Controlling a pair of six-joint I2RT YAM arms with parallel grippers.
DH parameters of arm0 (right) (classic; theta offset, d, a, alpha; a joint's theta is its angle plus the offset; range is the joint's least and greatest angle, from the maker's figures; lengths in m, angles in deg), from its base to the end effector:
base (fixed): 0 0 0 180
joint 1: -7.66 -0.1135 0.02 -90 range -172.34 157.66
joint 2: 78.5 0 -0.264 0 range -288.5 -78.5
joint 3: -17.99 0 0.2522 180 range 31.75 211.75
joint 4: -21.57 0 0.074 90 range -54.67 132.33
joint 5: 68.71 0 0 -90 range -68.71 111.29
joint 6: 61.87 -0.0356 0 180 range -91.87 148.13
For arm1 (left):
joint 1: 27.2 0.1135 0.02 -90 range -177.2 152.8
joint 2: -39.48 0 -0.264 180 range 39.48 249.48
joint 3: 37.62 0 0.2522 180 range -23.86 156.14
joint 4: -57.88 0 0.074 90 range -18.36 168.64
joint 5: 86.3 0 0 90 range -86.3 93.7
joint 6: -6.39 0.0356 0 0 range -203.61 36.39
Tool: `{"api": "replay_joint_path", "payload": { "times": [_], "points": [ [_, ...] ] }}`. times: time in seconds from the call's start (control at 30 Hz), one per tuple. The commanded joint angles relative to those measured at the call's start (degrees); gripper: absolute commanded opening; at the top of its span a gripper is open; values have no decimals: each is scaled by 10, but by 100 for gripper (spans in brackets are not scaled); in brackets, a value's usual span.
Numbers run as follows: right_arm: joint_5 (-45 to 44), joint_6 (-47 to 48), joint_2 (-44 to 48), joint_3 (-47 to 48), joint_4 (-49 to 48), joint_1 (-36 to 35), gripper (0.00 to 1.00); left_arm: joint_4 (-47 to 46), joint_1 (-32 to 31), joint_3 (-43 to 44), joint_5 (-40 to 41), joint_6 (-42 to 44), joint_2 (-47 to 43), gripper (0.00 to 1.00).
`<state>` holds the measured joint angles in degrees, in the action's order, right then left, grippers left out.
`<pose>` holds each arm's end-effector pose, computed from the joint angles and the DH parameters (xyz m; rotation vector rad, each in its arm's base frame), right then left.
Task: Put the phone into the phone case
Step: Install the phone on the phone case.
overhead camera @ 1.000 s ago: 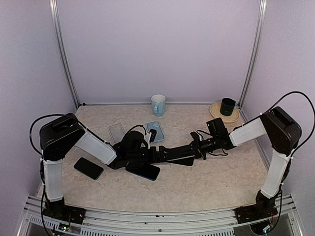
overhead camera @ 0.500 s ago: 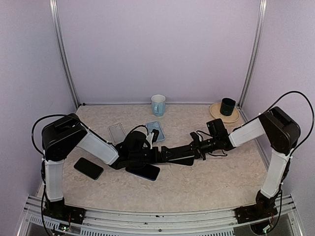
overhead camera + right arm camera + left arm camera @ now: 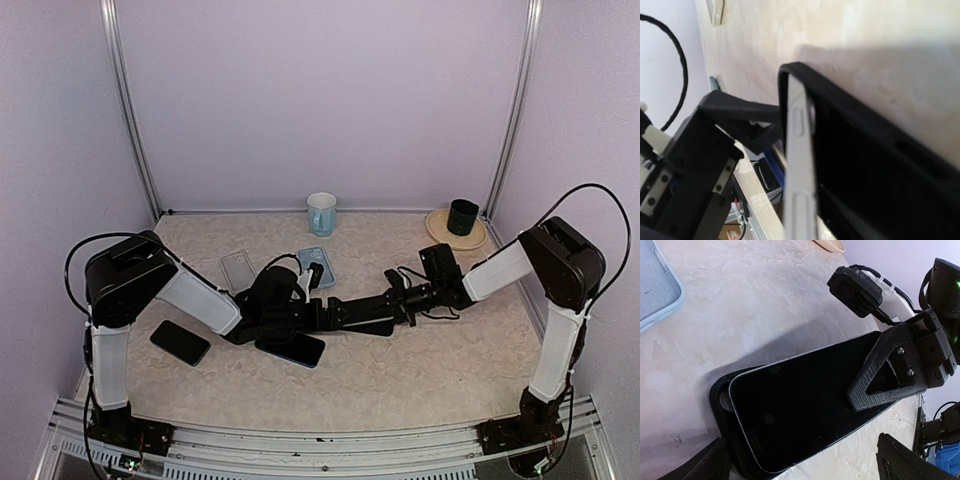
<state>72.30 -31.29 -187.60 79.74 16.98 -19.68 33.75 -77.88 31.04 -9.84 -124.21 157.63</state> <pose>0.2964 0.1844 0.1120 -0.1959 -2.6329 -1.6725 0.2511 -0.3198 0.1080 0.3624 2.2043 -1.1925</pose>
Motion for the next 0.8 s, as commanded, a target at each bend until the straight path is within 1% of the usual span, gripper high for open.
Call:
{"api": "replay_joint_path", "payload": {
  "times": [0.0, 0.33, 0.6, 0.77],
  "points": [
    [-14, -12, -26, -9, -10, -3, 0, -6, -13, 21, -27, -3, 18, 99],
    [-7, -24, -46, -9, -37, -14, 0, -5, -14, 25, -29, -3, 21, 99],
    [19, -26, -69, -6, -61, -24, 0, -3, -14, 29, -30, -4, 24, 99],
    [28, -10, -69, 5, -47, -29, 0, 2, -14, 34, -30, -1, 26, 99]
  ]
}}
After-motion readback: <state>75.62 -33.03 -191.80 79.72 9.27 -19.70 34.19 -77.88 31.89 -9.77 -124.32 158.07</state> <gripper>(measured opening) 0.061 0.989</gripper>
